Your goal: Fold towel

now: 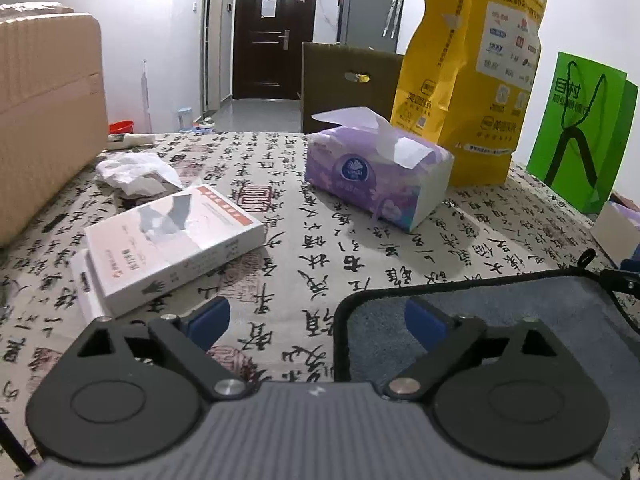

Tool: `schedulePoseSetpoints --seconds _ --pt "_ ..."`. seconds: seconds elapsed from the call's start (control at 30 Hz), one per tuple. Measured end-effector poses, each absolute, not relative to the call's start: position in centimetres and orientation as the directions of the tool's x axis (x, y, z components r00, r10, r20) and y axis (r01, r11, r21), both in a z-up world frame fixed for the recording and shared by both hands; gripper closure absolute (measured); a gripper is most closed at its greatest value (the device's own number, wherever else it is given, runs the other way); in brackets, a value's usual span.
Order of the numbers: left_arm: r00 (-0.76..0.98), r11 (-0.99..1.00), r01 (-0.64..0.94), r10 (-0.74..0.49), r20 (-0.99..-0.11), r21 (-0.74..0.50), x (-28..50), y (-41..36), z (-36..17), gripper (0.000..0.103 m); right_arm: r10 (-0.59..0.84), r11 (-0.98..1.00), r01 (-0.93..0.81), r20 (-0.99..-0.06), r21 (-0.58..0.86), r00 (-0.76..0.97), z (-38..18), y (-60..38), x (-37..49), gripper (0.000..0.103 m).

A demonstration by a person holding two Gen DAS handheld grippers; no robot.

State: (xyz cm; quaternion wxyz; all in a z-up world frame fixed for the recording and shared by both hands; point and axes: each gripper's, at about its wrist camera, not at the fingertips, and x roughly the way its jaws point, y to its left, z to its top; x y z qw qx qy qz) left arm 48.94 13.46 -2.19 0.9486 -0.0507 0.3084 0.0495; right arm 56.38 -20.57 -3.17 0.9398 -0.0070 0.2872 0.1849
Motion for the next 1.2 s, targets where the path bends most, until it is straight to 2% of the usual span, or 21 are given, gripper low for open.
schedulePoseSetpoints --seconds 0.8,1.2 --pt "0.842 0.992 -0.122 0.082 -0.533 -0.041 37.3 10.2 6.3 0.001 0.334 0.927 -0.375 -0.507 0.023 0.795 4.5 -21.5 45.4 0.002" --pt "0.869 0.99 -0.12 0.069 -0.49 -0.074 30.6 9.4 8.2 0.0 0.347 0.923 -0.385 -0.49 0.026 0.799 5.8 -22.1 38.9 0.002"
